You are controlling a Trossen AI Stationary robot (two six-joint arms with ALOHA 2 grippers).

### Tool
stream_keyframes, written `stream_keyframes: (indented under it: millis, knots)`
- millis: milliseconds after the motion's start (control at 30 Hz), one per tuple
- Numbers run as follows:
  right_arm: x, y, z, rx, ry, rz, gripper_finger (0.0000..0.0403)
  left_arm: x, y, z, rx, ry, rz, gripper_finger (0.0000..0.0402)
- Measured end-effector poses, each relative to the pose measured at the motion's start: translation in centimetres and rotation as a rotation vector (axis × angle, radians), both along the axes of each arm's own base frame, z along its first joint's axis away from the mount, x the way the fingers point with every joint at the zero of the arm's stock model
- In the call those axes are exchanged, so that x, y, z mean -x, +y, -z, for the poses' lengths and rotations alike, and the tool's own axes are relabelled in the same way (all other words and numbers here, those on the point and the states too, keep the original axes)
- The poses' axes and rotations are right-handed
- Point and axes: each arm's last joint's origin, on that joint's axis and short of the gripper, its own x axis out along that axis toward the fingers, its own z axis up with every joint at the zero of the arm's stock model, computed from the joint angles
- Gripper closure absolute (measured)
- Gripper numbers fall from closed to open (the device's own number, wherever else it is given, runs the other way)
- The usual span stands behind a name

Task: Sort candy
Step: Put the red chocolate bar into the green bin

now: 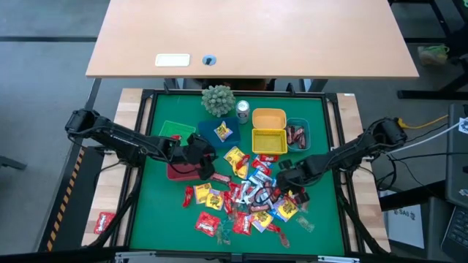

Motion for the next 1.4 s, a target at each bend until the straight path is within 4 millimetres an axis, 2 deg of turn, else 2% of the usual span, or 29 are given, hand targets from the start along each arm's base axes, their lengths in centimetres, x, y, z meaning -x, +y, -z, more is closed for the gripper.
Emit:
stream_keyframes:
  millis: [167,333,600,800,967,1133,1400]
  knots:
    - [-0.9,0.2,-2.4,0.048,0.02,0.009,0.0335,-0.2,-0.3,-0.3,-0.002,-0.035,0.018,0.0285]
    - [-1.9,0.2,-5.2,0.155,-0.008,0.029,0.0339,-0.5,-1.3,-0.9,-0.07,-0.089,0.113,0.0285]
    - [-4.4,-0.5,-8.7,0.301,-0.224,0.138,0.0337,-0.9,-3.4,-2.2,-0.216,-0.19,0.304,0.0285]
    - [-6.9,-2.1,-10.1,0.217,-0.42,0.251,0.0336,-1.1,-4.3,-3.2,-0.321,-0.275,0.381,0.0285]
    - [-8.4,-3.4,-11.0,0.118,-0.545,0.301,0.0336,-1.3,-4.1,-3.8,-0.316,-0.339,0.358,0.0277]
    - [-9.4,-4.1,-11.6,0.069,-0.641,0.329,0.0336,-1.5,-3.5,-3.9,-0.29,-0.345,0.317,0.0243]
    - [-9.9,-3.9,-12.2,0.04,-0.722,0.335,0.0336,-1.8,-2.6,-4.1,-0.278,-0.373,0.27,0.0205]
